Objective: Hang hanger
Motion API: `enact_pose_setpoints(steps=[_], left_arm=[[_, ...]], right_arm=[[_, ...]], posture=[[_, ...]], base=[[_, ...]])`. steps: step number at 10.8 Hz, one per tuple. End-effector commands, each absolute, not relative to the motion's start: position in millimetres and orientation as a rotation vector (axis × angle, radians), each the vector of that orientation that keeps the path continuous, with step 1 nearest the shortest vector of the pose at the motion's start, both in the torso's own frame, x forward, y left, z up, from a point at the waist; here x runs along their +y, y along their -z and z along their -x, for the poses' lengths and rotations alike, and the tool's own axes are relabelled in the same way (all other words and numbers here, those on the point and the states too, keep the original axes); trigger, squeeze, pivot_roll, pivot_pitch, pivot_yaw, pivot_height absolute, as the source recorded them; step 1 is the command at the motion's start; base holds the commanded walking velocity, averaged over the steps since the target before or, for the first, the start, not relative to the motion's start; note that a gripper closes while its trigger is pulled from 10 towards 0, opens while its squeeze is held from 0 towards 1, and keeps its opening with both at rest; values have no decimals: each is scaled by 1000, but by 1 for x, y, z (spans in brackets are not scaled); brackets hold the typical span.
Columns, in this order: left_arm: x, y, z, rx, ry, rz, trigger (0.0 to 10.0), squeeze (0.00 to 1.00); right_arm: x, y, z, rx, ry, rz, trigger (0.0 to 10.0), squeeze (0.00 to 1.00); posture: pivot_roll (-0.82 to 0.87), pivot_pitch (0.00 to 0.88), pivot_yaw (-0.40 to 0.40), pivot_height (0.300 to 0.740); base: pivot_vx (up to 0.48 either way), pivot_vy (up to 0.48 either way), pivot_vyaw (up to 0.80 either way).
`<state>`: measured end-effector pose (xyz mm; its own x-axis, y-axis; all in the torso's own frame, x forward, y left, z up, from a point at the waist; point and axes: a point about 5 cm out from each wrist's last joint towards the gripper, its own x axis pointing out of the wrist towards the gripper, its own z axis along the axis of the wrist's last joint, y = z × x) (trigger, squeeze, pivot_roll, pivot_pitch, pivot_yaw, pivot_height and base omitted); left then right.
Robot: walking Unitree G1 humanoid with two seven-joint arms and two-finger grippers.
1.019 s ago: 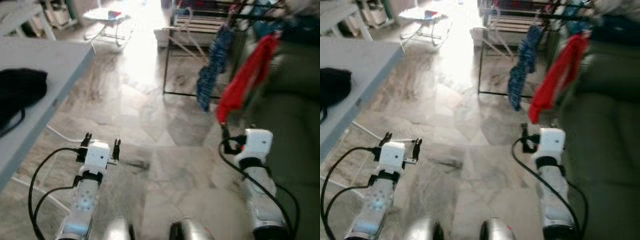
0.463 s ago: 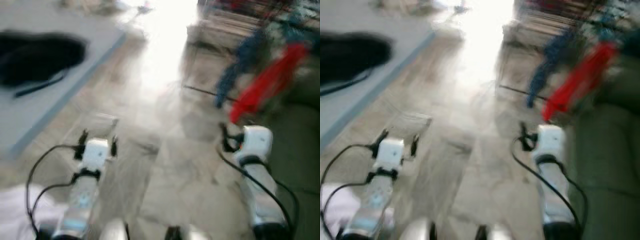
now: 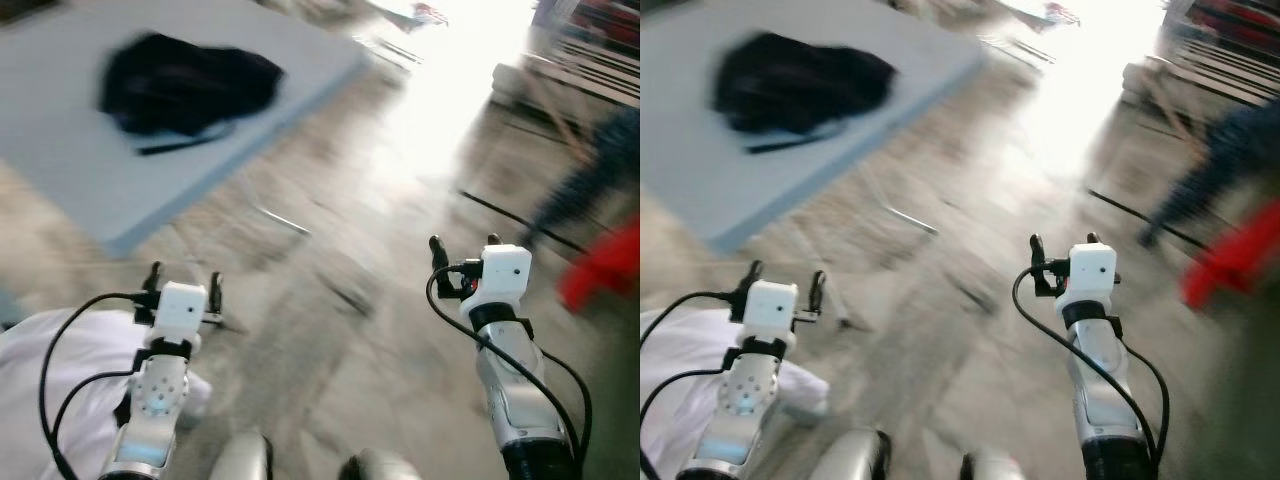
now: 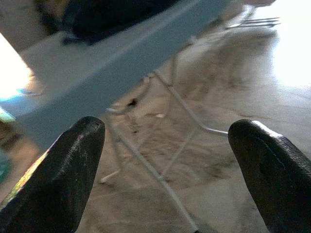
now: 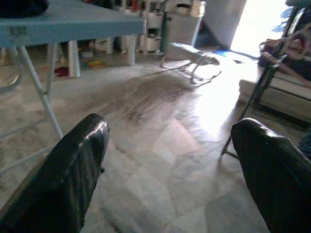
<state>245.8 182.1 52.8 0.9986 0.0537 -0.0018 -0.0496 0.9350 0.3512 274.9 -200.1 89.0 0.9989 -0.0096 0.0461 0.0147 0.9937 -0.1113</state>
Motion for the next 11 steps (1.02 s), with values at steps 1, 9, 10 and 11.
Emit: enact_pose_setpoints(steps=[1,9,10,11], left_arm=[[181,-51,-244,20,-49,-360,10000,0],[200,-54,-248,33,-167,-388,10000,0],[200,-54,-247,31,-158,-375,10000,0],[199,-55,-247,27,-157,-369,10000,0]], right_arm=[[-202,-88,-273,-42,21,112,10000,0],[-194,-87,-276,-39,-18,101,10000,0],[-193,-87,-275,-39,-23,95,10000,0],[-193,-86,-276,-36,-23,87,10000,0]], posture=[[-10,108,-47,740],[8,120,-51,740],[8,120,-51,740],[9,121,-53,740]], base=[[0,0,800],[0,0,800],[0,0,556],[0,0,0]])
